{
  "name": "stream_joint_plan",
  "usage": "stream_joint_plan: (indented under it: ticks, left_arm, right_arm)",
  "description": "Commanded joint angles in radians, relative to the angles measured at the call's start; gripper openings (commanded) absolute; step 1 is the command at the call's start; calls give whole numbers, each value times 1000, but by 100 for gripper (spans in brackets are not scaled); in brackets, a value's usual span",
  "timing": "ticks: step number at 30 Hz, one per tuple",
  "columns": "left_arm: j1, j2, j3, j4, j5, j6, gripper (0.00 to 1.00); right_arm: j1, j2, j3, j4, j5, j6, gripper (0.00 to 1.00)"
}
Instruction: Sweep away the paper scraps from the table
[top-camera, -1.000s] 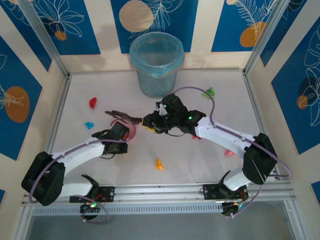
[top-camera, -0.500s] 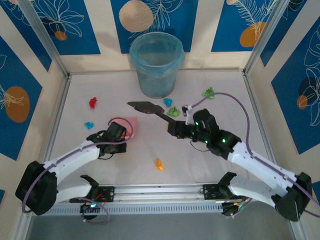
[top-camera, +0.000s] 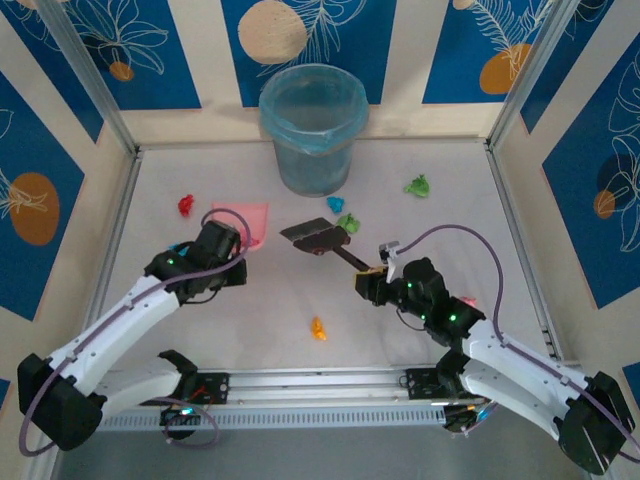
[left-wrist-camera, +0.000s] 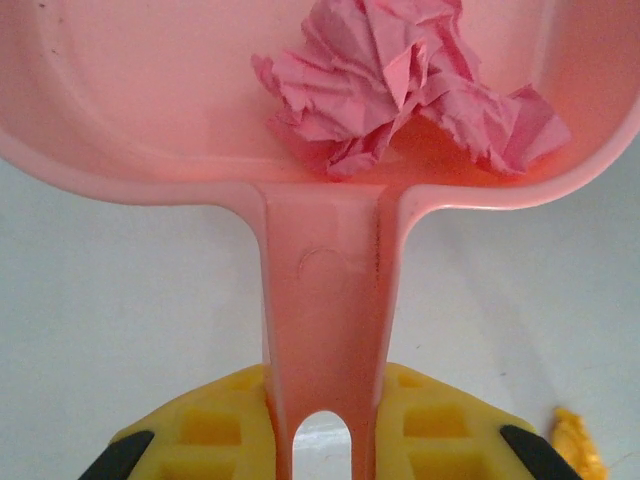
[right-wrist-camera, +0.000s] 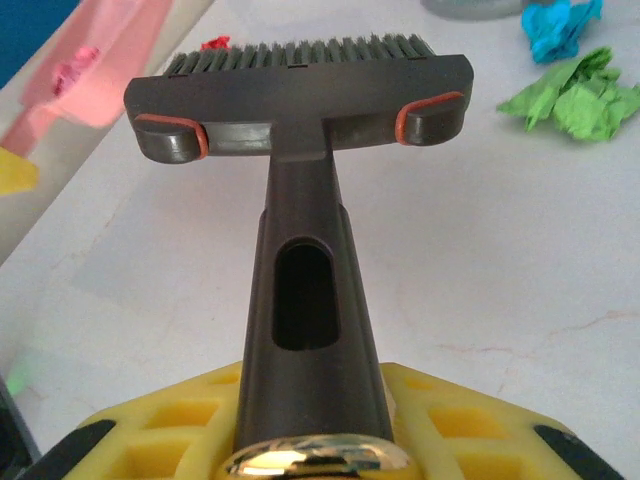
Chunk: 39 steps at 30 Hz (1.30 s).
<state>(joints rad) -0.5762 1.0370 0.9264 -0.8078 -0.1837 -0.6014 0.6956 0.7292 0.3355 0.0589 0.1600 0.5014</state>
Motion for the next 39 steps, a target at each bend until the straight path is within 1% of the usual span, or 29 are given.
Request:
stream_joint_plan:
  ticks: [1, 6, 14, 16, 20, 22, 23, 27, 29, 32, 34, 37, 39]
  left_arm:
    - [9, 2, 135, -129, -47, 17, 0]
    - [10, 104, 384, -215, -22, 50, 0]
    - [8, 446, 918, -353, 85, 107, 0]
    - [8, 550, 1075, -375, 138, 111, 0]
    - [9, 727, 1341, -393, 212, 89, 0]
    - [12, 826, 1471, -394, 266, 61, 0]
    - [20, 864, 1509, -384, 305, 37, 0]
    - [67, 998, 1621, -268, 482, -120, 0]
    - [84, 1045, 1643, -194, 557, -213, 0]
    - [91, 1100, 1632, -28, 662, -350, 0]
    - [90, 1123, 1596, 136, 748, -462, 0]
    - [93, 1146, 1579, 328, 784, -591, 0]
    - [99, 1157, 1577, 403, 783, -652, 0]
  right_arm:
    - [-7, -57, -19, 105, 38, -38, 0]
    - [-10, -72, -38, 127, 24, -38, 0]
    - [-12, -28, -35, 144, -12, -51, 0]
    - [-13, -25, -35, 142, -13, -54, 0]
    - [-13, -11, -35, 150, -19, -58, 0]
    - [-14, 1, -32, 150, -22, -60, 0]
    - [-14, 4, -32, 153, -26, -63, 0]
    - [-14, 24, -29, 159, -37, -67, 0]
    - [-15, 30, -24, 157, -40, -68, 0]
    - [-15, 35, -22, 156, -43, -73, 0]
    - [-15, 34, -22, 156, -40, -75, 0]
    - [-15, 38, -20, 152, -37, -77, 0]
    - [-15, 39, -19, 152, -36, -77, 0]
